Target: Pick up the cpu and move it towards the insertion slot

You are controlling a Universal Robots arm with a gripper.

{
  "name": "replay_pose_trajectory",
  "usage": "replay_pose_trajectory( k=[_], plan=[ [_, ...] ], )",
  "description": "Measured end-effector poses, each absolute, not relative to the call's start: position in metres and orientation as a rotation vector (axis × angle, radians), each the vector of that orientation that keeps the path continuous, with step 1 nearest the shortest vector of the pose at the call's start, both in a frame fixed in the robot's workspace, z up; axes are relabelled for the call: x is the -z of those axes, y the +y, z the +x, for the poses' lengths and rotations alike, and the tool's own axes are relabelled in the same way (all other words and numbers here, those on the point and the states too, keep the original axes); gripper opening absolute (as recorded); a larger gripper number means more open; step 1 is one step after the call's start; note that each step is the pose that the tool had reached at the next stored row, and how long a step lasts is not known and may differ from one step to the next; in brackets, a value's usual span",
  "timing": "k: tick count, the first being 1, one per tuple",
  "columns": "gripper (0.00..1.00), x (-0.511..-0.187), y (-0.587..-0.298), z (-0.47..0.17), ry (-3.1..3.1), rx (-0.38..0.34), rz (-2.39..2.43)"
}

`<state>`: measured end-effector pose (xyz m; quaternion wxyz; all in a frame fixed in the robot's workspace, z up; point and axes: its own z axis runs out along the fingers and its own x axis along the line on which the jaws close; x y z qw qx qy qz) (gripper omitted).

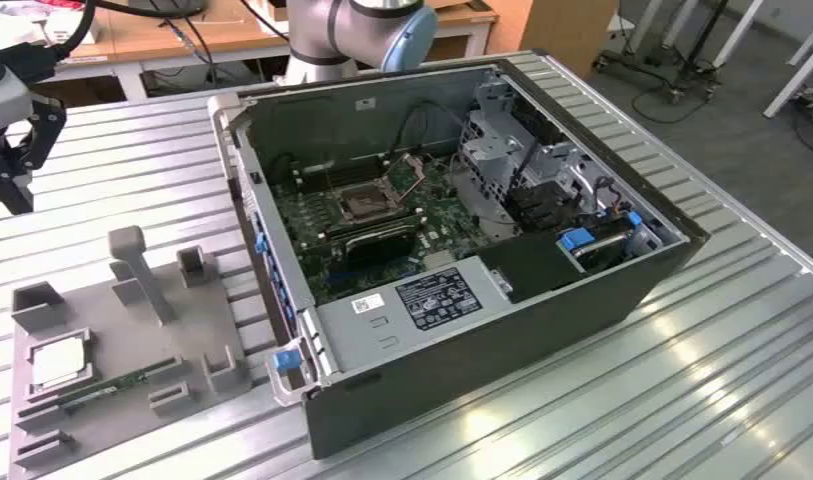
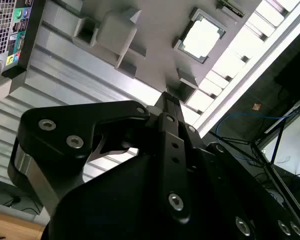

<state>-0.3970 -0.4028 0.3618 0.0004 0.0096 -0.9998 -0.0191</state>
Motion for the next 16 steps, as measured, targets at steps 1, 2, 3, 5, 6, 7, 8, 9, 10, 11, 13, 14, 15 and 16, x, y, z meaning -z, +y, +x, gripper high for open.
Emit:
replay_pose_trajectory(
  k=[1,2,3,5,6,7,8,9,10,11,13,14,15,16],
  plan=[
    [0.11,-0.3618,-0.4028,-0.3970,-3.140,0.060,0.030],
    [0.11,-0.3618,-0.4032,-0.3970,-3.140,0.060,0.030],
    [0.11,-0.3618,-0.4039,-0.3970,-3.140,0.060,0.030],
    [0.11,-0.3618,-0.4039,-0.3970,-3.140,0.060,0.030],
    [0.11,-0.3618,-0.4041,-0.3971,-3.140,0.060,0.030],
    [0.11,-0.3618,-0.4044,-0.3971,-3.140,0.060,0.030],
    [0.11,-0.3618,-0.4048,-0.3971,-3.140,0.060,0.030],
    [0.11,-0.3618,-0.4052,-0.3970,-3.140,0.060,0.030],
    [0.11,-0.3618,-0.4057,-0.3971,-3.140,0.060,0.030],
    [0.11,-0.3617,-0.4063,-0.3971,-3.140,0.060,0.030],
    [0.11,-0.3616,-0.4077,-0.3972,-3.140,0.060,0.030],
    [0.11,-0.3614,-0.4084,-0.3973,-3.140,0.060,0.030],
    [0.11,-0.3612,-0.4092,-0.3973,-3.140,0.060,0.030],
    [0.11,-0.3610,-0.4100,-0.3973,-3.140,0.060,0.030]
  ],
)
